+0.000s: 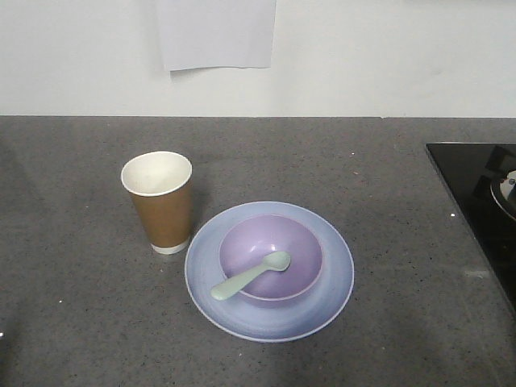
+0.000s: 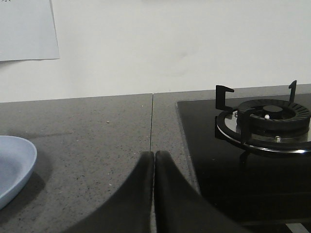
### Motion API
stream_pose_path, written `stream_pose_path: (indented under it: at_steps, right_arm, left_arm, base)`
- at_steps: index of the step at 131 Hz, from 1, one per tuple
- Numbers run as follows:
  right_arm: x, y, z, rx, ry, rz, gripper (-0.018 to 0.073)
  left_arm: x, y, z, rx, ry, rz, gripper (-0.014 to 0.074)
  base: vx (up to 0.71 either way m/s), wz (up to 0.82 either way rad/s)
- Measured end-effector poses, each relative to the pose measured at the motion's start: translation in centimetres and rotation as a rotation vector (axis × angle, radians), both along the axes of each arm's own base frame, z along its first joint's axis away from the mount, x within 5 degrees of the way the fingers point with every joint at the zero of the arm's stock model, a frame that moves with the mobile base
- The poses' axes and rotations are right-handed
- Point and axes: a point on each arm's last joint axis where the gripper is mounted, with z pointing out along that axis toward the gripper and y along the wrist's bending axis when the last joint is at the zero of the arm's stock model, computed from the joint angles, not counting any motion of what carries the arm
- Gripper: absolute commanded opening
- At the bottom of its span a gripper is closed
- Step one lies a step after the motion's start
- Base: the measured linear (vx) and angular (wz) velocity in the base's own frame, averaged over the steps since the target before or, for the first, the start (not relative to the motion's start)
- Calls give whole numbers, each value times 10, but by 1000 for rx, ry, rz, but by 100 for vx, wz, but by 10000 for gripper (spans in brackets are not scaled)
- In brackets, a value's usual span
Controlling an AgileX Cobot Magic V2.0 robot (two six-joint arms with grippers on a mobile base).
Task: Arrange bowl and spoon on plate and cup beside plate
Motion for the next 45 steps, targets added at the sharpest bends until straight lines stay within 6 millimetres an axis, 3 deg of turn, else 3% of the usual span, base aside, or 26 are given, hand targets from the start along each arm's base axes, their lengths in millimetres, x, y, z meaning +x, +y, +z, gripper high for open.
stream_pose_path:
  at_steps: [45]
  right_arm:
    - [0, 0, 0, 1, 3, 0, -7]
  left_arm:
    - [0, 0, 0, 0, 0, 0, -8]
  base:
    - [0, 0]
